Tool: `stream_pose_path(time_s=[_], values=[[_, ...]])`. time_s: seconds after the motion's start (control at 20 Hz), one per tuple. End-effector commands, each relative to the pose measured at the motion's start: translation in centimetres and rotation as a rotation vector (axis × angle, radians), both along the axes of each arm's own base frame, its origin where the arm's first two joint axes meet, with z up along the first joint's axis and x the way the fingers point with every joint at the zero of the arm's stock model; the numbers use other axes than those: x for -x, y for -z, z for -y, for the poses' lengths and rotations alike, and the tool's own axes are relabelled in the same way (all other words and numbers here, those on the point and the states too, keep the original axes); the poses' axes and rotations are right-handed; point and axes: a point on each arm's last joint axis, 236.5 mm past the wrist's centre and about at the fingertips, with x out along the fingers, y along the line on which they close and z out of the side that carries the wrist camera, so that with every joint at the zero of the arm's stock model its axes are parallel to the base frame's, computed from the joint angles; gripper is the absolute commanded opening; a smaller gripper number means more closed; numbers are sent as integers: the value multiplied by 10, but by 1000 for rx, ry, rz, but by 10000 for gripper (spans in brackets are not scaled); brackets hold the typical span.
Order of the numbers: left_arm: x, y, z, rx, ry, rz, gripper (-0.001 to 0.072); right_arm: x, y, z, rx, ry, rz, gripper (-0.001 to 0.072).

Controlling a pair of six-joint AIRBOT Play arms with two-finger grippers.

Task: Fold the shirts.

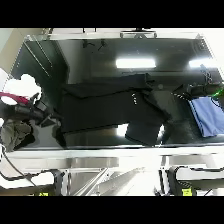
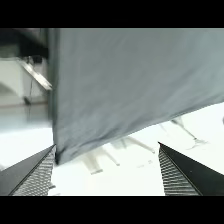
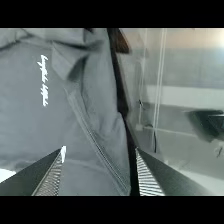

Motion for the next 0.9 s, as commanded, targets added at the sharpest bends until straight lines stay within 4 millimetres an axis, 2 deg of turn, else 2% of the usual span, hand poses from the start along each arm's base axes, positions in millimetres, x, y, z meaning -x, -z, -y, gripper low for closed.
stream_pose_path(time_s=[0.0, 0.2, 0.35, 0.4, 0.5, 0.55, 0.6, 0.65, 0.85], values=[[31, 37, 8, -32, -34, -19, 701, 8, 5, 1, 2, -9, -28, 522], [14, 51, 26, -3, 20, 1, 701, 13, 4, -2, -10, -26, -42, 522], [0, 53, 37, 13, 68, 0, 700, 19, 4, -6, -16, -59, -51, 522], [-5, 51, 44, 28, 80, 4, 676, 21, 5, -6, -11, -73, -50, 522], [-13, 46, 52, 23, 121, 30, 222, 30, 17, 0, 42, -106, -74, 523], [-17, 43, 54, 22, 140, 45, 35, 37, 26, 3, 74, -129, -99, 533], [-20, 38, 57, 25, 158, 56, 17, 45, 36, 4, 101, -152, -125, 621], [-22, 33, 59, 33, 174, 59, 17, 50, 45, 4, 111, -159, -147, 657], [-32, 13, 60, 49, 201, 80, 17, 66, 80, -27, 69, -241, -225, 657]])
